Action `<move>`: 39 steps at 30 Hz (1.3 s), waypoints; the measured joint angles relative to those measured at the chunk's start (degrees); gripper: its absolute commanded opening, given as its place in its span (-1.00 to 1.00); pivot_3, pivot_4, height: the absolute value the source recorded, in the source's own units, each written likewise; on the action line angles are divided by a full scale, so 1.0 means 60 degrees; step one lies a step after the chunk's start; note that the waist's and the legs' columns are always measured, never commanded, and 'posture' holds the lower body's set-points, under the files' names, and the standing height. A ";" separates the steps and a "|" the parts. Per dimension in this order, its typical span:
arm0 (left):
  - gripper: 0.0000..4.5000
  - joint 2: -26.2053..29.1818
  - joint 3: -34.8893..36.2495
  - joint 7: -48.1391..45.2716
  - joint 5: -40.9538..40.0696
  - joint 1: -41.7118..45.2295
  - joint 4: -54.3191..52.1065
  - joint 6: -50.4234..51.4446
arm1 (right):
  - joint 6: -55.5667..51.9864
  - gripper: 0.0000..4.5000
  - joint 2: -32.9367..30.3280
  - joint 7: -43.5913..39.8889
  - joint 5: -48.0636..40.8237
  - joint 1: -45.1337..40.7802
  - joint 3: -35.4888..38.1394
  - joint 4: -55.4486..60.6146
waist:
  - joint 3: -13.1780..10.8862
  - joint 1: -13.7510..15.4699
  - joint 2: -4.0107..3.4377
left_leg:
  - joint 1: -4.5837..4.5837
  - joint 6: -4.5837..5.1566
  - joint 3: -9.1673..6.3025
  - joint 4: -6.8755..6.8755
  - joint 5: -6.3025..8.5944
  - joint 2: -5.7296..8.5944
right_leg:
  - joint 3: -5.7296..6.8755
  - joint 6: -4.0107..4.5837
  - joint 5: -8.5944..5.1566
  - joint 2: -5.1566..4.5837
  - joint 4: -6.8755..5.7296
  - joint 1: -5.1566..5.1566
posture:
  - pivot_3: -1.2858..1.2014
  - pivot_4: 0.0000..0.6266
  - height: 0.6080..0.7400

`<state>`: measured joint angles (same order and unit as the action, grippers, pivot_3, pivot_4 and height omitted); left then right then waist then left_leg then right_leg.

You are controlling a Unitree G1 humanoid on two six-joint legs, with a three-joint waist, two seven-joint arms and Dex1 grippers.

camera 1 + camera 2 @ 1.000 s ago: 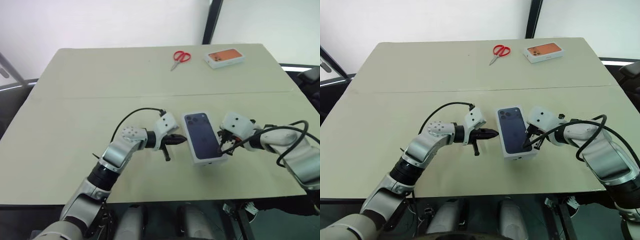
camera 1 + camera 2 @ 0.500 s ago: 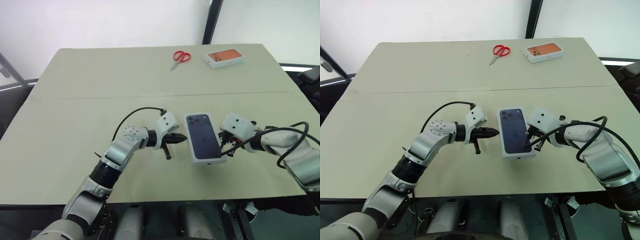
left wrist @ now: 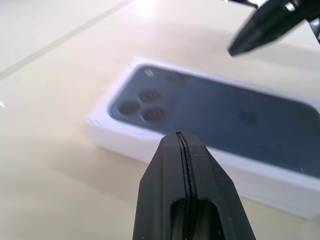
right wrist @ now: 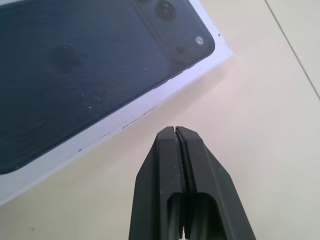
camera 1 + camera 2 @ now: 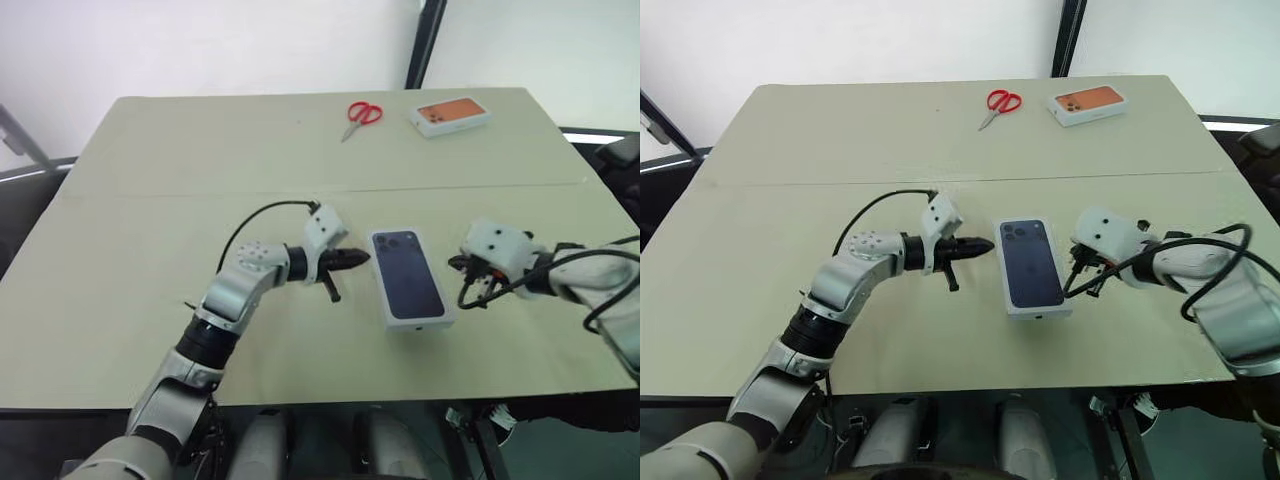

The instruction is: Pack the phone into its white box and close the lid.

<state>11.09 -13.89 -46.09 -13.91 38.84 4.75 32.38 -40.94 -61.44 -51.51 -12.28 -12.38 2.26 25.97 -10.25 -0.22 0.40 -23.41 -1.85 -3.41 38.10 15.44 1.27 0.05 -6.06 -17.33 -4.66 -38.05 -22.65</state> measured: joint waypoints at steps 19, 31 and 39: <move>-1.00 -0.0805 -0.1475 0.0208 0.1742 0.1129 0.2568 -0.0873 | -0.0306 -0.98 0.0102 0.0268 -0.0603 0.1960 -0.0125 0.1714 | 0.0015 0.0148 0.0018 | 0.0034 0.0001 -0.0006 0.0002 0.0001 0.0018 | 0.0003 -0.0004 -0.0002 0.0005 0.0006 0.0042 | 0.03 -0.52 1.00; -1.00 0.1004 0.1689 0.0650 0.0417 -0.0743 0.0241 -0.1225 | 0.0463 -0.98 0.2379 0.2450 -0.0135 -0.0507 0.0472 -0.0428 | 0.0015 -0.0106 0.0013 | 0.0026 -0.0029 -0.0003 -0.0024 -0.0016 -0.0017 | -0.0005 -0.0003 -0.0002 0.0017 -0.0011 0.0001 | 0.03 -0.52 1.00; -1.00 0.3319 0.4220 0.0849 -0.0378 -0.3432 -0.1545 -0.0476 | 0.1126 -0.98 0.3801 0.2333 -0.0455 -0.1932 0.0358 -0.2614 | 0.0008 -0.0057 0.0007 | 0.0016 -0.0024 -0.0004 -0.0018 -0.0013 -0.0006 | -0.0005 -0.0003 -0.0001 -0.0007 -0.0010 0.0001 | 0.03 -0.52 1.00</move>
<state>31.01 11.43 -40.99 -16.17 18.24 -4.52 29.53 -34.18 -38.64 -37.51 -15.01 -23.97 4.41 10.29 -10.20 -0.56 0.44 -23.31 -1.99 -3.43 37.99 15.36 1.24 0.02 -6.07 -17.34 -4.70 -38.11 -22.64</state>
